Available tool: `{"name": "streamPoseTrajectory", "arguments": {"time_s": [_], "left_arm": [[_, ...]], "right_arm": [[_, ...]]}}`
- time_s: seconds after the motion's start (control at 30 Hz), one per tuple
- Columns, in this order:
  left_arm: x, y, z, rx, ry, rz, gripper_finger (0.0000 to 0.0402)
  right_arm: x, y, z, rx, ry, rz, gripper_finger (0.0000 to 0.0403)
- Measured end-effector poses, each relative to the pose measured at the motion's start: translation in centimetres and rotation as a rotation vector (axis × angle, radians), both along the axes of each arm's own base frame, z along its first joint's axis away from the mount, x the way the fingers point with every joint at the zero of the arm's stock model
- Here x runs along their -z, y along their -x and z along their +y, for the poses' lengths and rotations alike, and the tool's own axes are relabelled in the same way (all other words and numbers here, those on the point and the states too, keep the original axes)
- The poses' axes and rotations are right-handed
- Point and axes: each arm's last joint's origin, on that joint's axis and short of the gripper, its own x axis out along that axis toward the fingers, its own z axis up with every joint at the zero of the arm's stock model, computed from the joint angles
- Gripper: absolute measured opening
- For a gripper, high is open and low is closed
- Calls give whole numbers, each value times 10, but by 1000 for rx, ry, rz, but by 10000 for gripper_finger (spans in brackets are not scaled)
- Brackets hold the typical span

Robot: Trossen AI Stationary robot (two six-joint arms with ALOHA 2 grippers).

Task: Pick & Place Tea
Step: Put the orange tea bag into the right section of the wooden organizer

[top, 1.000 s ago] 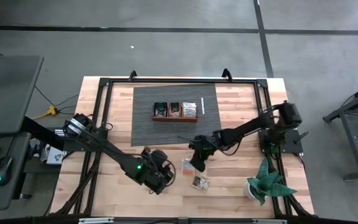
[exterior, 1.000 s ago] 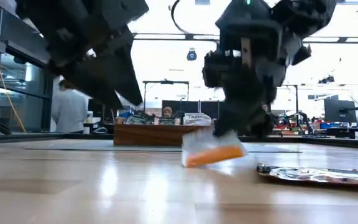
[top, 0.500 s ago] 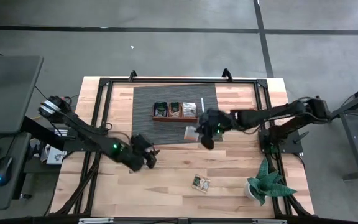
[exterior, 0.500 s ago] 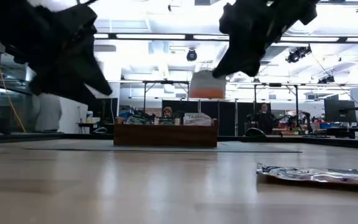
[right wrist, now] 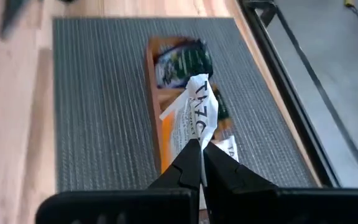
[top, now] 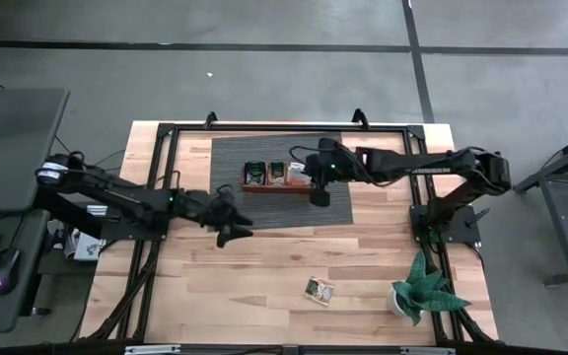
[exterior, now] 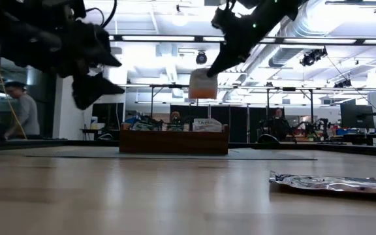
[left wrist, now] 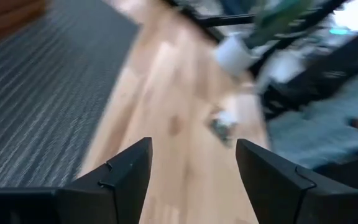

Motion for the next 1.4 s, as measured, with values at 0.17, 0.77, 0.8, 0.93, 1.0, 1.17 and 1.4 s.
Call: {"name": "streamPoseTrajectory", "arguments": {"time_s": [0.17, 0.77, 0.8, 0.93, 1.0, 1.17, 1.4], "left_arm": [[-10, -3, 20, 111, 28, -109, 231], [-21, -2, 45, 187, 95, -219, 231], [-21, -2, 44, 188, 95, -219, 231], [-21, -2, 44, 187, 95, -219, 231], [-21, -2, 44, 187, 94, -219, 231], [-21, -2, 44, 188, 97, -210, 231], [-20, -2, 44, 188, 100, -199, 231]], "right_arm": [[13, -2, -7, 7, 21, 66, 0], [62, -22, -15, -31, 142, 254, 0], [63, -23, -15, -27, 144, 254, 0], [62, -24, -19, -17, 168, 243, 0], [60, -24, -21, -4, 190, 232, 0], [60, -23, -28, -1, 163, 218, 0], [70, -22, -28, -20, 95, 260, 0]]}}
